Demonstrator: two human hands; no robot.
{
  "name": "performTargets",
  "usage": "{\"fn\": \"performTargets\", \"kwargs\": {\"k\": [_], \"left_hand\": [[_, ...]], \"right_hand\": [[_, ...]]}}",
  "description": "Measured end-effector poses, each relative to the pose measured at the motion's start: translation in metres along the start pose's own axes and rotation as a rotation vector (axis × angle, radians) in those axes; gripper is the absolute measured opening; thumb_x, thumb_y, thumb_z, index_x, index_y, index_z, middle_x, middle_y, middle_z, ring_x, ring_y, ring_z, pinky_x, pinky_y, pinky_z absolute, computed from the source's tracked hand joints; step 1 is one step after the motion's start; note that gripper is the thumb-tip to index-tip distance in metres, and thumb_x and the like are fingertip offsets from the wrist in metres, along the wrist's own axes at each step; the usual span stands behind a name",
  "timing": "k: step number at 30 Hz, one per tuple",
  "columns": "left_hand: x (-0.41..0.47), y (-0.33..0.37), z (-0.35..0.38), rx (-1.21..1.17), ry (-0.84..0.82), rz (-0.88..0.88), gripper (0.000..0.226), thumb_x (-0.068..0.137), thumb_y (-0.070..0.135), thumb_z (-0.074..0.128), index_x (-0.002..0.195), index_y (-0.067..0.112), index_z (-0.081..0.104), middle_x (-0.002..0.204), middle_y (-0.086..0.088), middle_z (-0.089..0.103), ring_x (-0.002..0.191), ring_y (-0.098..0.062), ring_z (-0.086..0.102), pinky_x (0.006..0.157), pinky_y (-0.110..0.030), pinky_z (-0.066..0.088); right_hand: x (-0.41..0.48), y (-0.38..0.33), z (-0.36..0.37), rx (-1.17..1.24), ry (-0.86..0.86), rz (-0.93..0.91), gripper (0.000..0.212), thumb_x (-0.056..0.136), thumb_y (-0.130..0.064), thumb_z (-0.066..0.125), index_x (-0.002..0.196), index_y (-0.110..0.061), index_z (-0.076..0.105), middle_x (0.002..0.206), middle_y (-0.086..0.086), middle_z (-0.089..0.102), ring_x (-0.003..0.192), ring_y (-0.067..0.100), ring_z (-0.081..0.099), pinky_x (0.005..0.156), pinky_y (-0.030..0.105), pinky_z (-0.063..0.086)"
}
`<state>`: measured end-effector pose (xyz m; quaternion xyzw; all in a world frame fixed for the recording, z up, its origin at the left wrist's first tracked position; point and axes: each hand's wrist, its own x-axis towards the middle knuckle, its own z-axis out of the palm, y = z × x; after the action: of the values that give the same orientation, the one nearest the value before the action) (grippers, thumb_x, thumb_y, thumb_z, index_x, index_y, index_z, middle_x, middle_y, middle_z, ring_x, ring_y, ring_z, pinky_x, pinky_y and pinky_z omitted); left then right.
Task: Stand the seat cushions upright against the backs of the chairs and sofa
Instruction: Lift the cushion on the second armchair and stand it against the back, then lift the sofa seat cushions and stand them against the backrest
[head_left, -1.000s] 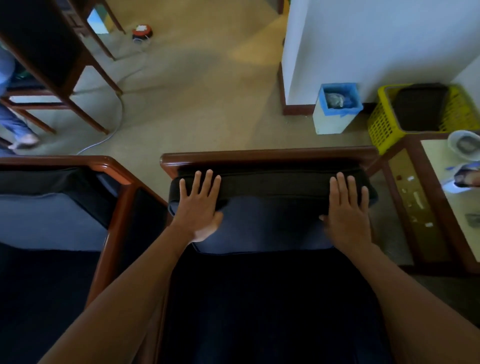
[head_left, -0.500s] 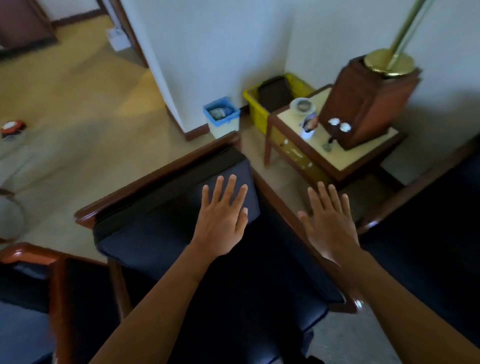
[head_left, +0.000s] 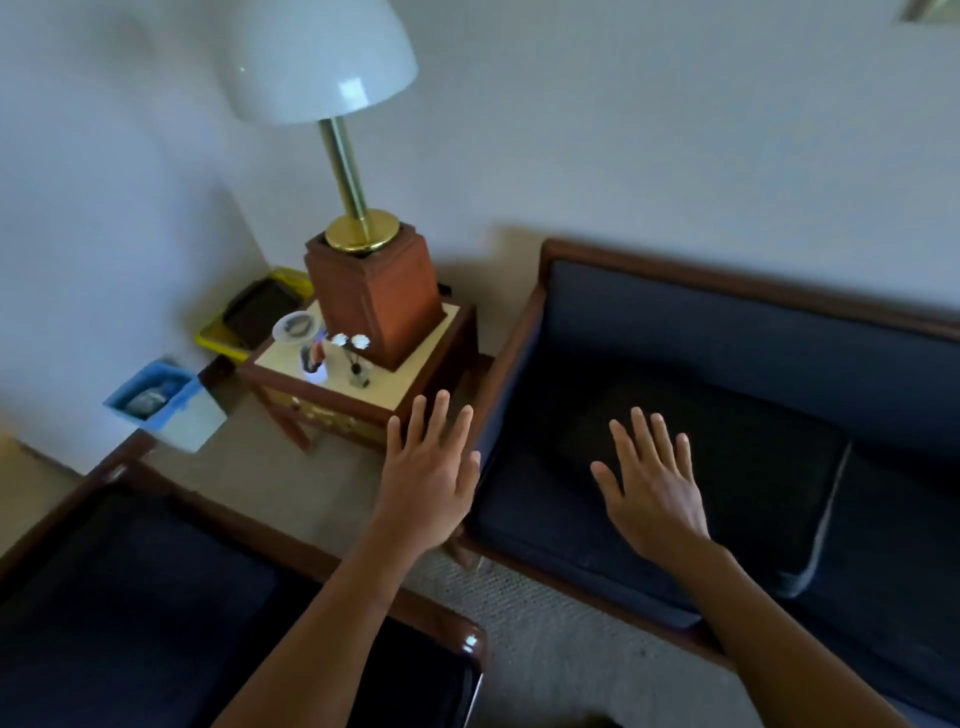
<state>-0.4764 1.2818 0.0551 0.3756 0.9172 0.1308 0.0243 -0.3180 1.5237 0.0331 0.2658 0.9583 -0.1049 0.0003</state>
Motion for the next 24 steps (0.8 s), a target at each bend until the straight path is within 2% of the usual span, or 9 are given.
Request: {"fn": "performTargets", "kwargs": {"k": [2, 6, 11, 19, 24], "left_hand": [[0.033, 0.035, 0.014, -0.010, -0.017, 0.018, 0.076, 0.103, 0.057, 0.012, 0.170, 0.023, 0.024, 0.180, -0.010, 0.009, 0.167, -0.034, 0.001, 0.132, -0.061, 0.007], [0.099, 0.091, 0.046, -0.032, -0.048, 0.069, 0.074, 0.104, 0.057, 0.015, 0.170, 0.024, 0.025, 0.180, -0.010, 0.009, 0.167, -0.034, 0.003, 0.132, -0.060, 0.008], [0.182, 0.142, 0.086, -0.064, -0.118, 0.103, 0.061, 0.112, 0.046, 0.039, 0.168, 0.023, 0.032, 0.180, -0.009, 0.016, 0.166, -0.033, 0.008, 0.131, -0.058, 0.012], [0.319, 0.183, 0.179, -0.201, -0.295, 0.058, 0.065, 0.110, 0.048, 0.048, 0.167, 0.019, 0.036, 0.176, -0.007, 0.028, 0.162, -0.028, 0.025, 0.128, -0.049, 0.026], [0.390, 0.191, 0.255, -0.266, -0.419, -0.015, 0.066, 0.109, 0.049, 0.050, 0.166, 0.020, 0.037, 0.174, -0.005, 0.033, 0.161, -0.025, 0.030, 0.125, -0.047, 0.033]], "right_hand": [[0.007, 0.044, -0.005, 0.007, -0.009, 0.045, 0.070, 0.107, -0.057, 0.023, 0.167, -0.021, 0.014, 0.175, 0.007, -0.003, 0.161, 0.028, -0.010, 0.130, 0.051, -0.005], [0.025, 0.124, -0.007, 0.007, -0.025, 0.137, 0.070, 0.106, -0.058, 0.021, 0.166, -0.023, 0.013, 0.175, 0.007, -0.004, 0.161, 0.028, -0.011, 0.130, 0.051, -0.003], [0.056, 0.204, -0.001, 0.043, -0.042, 0.263, 0.069, 0.107, -0.056, 0.025, 0.166, -0.023, 0.016, 0.175, 0.007, -0.001, 0.161, 0.027, -0.009, 0.130, 0.051, -0.003], [0.121, 0.302, 0.036, 0.156, -0.059, 0.549, 0.068, 0.107, -0.055, 0.031, 0.164, -0.021, 0.022, 0.175, 0.008, 0.007, 0.162, 0.027, -0.001, 0.130, 0.051, 0.006], [0.157, 0.352, 0.071, 0.290, -0.080, 0.799, 0.072, 0.106, -0.056, 0.035, 0.165, -0.019, 0.017, 0.175, 0.007, 0.005, 0.162, 0.028, 0.001, 0.127, 0.059, 0.017]]}}
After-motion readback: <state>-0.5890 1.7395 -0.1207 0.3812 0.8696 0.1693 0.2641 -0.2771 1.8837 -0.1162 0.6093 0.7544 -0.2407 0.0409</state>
